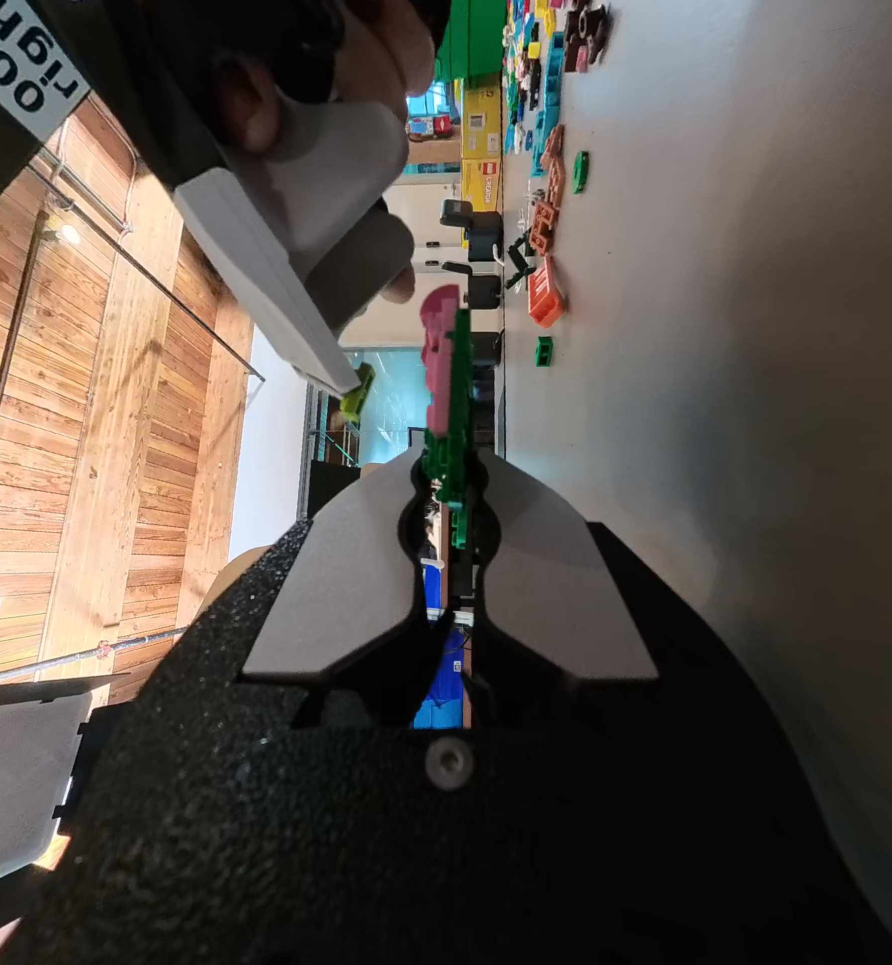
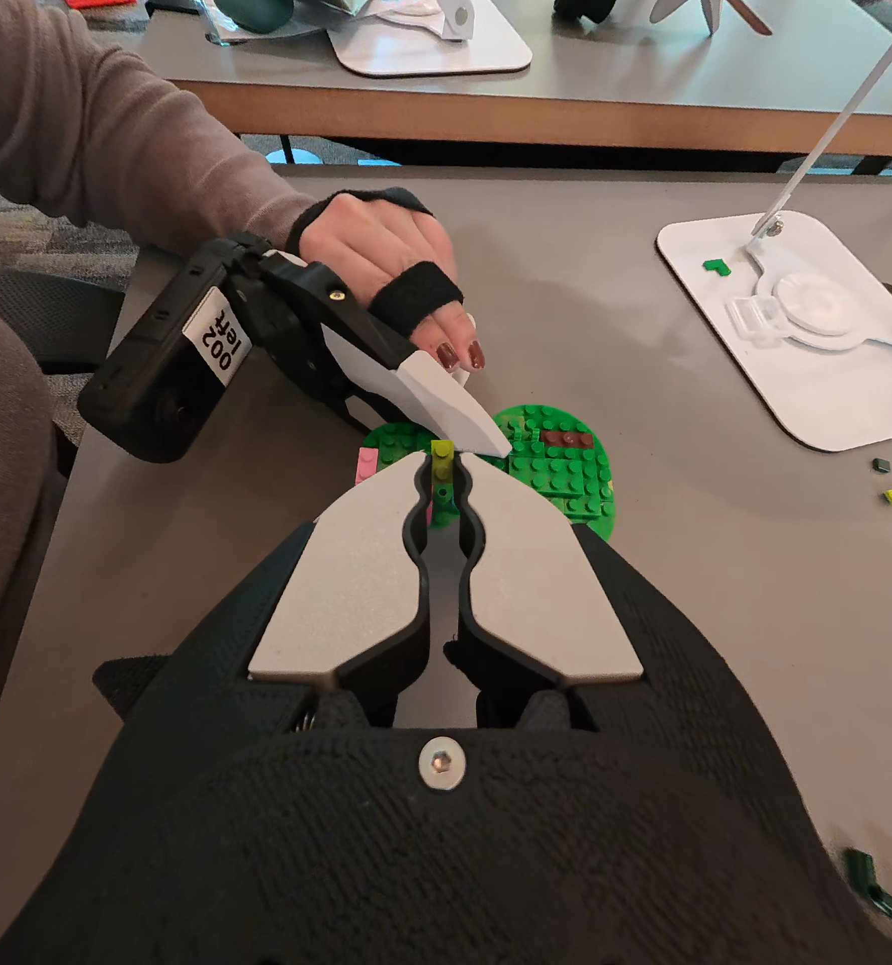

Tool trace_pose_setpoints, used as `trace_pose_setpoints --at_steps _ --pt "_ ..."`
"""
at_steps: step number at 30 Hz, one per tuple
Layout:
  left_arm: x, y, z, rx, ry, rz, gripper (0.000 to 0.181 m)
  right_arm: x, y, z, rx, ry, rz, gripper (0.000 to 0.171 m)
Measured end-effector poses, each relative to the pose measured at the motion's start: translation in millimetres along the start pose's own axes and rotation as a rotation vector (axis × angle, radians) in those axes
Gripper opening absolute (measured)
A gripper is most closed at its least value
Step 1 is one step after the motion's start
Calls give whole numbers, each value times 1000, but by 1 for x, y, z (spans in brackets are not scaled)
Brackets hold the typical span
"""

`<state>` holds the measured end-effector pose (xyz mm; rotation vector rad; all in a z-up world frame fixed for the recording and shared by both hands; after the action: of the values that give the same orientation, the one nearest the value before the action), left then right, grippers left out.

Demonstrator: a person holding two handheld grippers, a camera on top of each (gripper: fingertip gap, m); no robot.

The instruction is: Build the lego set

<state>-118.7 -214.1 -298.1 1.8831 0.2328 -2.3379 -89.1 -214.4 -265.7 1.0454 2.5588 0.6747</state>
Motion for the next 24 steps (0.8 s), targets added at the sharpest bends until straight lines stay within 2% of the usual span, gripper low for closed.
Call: trace_pose_setpoints --at_steps 14,24 --pt "21 -5 8 -35 13 140 14 20 -1 26 -66 -18 83 6" --pt "21 -4 6 -25 12 132 13 21 -6 33 -71 -31 67 6"
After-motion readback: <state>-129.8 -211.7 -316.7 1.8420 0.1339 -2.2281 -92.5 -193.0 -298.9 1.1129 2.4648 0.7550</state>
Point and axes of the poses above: each gripper's, where its closed fingertips meet, y back along the fingers, z out of its underside, x = y × z across the jaws, the point moved 1 cm from there along y, back along the fingers, and after that the axes turned 11 degrees about -y, right-handed, at the moved point
